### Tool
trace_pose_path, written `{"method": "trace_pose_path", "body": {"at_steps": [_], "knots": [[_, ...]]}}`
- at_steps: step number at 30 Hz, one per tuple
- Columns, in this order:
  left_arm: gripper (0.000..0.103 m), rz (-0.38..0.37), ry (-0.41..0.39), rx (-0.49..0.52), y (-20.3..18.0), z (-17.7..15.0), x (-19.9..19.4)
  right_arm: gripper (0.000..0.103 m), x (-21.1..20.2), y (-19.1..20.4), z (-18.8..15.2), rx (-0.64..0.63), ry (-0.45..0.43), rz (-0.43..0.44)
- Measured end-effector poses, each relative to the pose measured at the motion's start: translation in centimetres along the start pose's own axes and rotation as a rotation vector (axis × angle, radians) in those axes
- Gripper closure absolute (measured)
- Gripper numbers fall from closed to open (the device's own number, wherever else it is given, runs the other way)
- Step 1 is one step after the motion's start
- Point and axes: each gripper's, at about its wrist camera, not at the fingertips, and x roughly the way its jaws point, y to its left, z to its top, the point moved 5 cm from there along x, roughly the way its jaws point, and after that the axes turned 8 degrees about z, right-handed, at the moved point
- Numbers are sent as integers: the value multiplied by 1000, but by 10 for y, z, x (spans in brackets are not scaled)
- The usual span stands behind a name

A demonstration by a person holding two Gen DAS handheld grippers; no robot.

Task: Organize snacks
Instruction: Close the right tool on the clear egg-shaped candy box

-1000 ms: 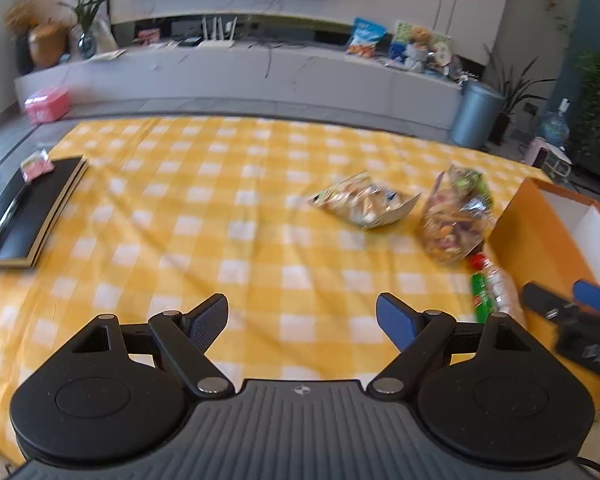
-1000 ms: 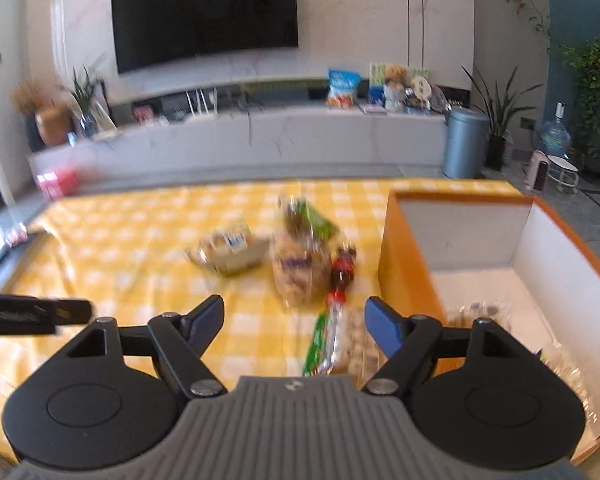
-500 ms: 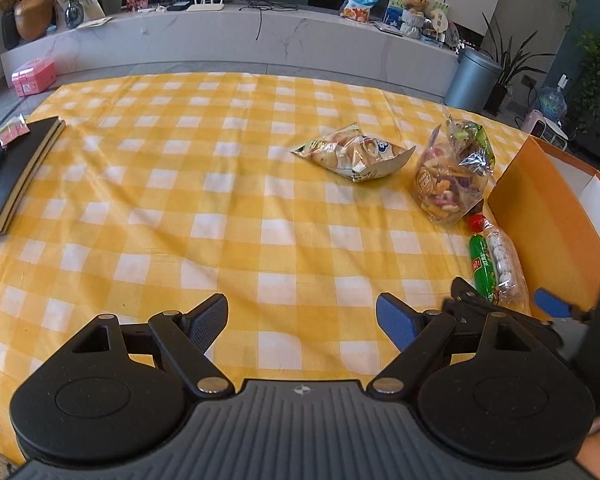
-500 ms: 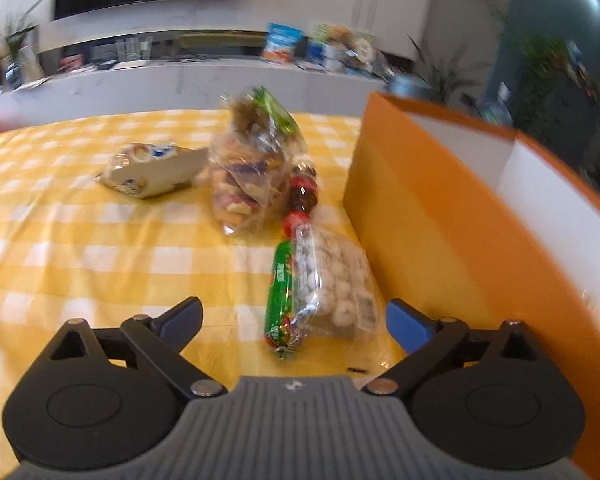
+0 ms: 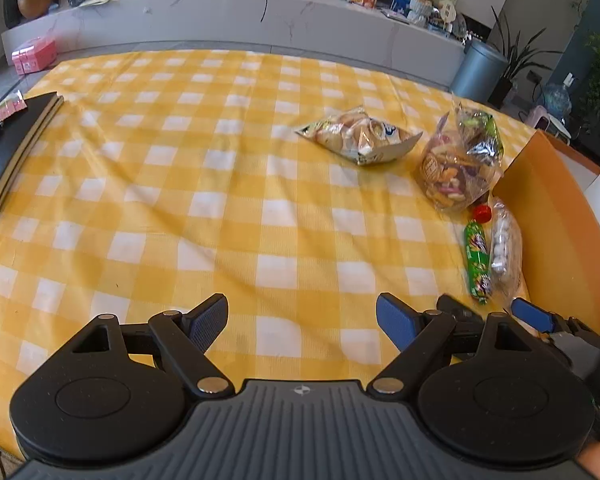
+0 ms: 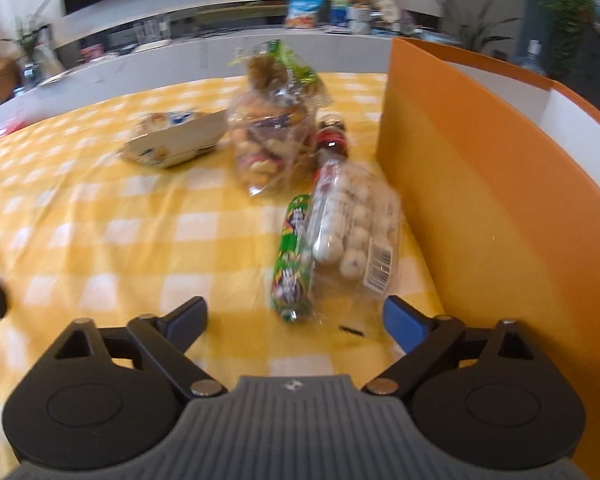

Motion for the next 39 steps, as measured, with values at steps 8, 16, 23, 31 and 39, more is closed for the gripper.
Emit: {"method": "trace_pose_path", "body": {"at_steps": [8, 16, 23, 31, 39], "knots": [[6, -32, -9, -34, 1, 1, -4, 21, -15, 30, -22, -219, 70, 179], [7, -15, -4, -34, 2, 0, -2, 27, -29, 35, -24, -172, 87, 328], [7, -9, 3, -30, 2, -1, 2, 14, -47, 2, -6, -13, -33, 255], [7, -14, 1, -18, -1, -2, 1, 13, -36, -10, 2, 100, -134, 93], [7, -20, 10, -10, -3, -4, 1, 10, -11, -30, 15, 504, -158, -78]]}}
